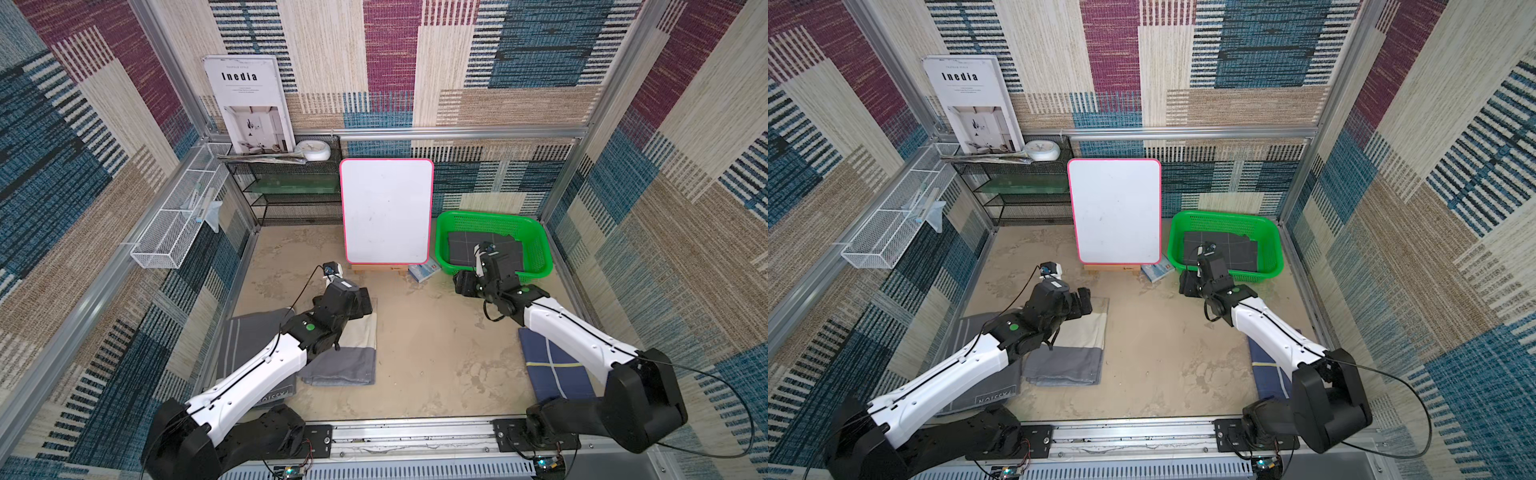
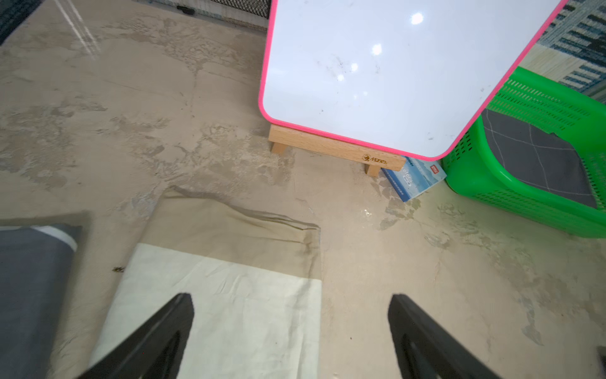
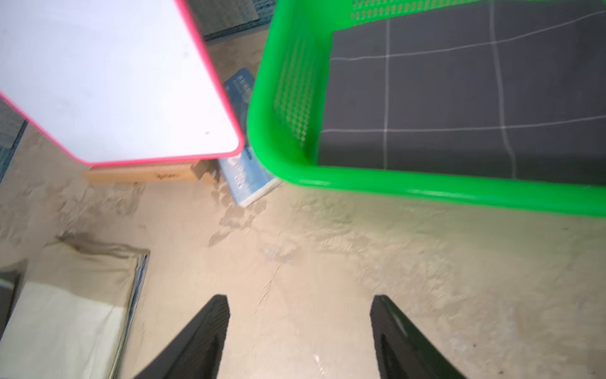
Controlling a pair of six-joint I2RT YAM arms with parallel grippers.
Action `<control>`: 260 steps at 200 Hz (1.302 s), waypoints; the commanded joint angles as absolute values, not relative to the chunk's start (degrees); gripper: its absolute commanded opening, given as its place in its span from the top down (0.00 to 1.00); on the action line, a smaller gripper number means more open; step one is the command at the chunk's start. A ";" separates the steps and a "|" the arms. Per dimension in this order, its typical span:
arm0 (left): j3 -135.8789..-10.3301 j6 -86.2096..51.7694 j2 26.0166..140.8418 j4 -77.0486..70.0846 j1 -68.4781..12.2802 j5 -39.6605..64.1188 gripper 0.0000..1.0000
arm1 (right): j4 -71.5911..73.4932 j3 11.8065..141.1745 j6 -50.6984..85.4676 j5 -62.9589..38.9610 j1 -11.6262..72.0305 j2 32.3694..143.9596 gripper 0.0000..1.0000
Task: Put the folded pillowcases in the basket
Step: Adjust the pillowcase at the center of the board.
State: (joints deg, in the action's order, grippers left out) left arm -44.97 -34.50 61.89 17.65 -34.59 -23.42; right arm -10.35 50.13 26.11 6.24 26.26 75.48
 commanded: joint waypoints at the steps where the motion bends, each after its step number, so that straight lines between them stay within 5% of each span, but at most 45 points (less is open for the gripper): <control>1: -41.43 -37.23 56.05 20.57 -34.37 -29.77 0.03 | -7.42 46.95 28.75 7.75 31.13 73.08 0.25; 52: -35.18 -38.78 39.93 22.75 -34.28 -36.21 0.03 | -6.73 50.29 28.49 11.26 47.57 81.62 0.24; 143: -30.76 -33.94 25.96 29.53 -34.28 -37.19 0.01 | -20.25 73.91 22.16 10.59 63.31 108.32 0.22; 204: -29.10 -32.47 22.41 30.06 -34.27 -37.45 0.01 | -32.49 87.22 22.71 14.76 66.18 122.51 0.26; 260: -28.95 -32.37 26.40 28.58 -34.23 -34.91 0.01 | -34.69 81.86 26.96 17.32 64.39 118.62 0.27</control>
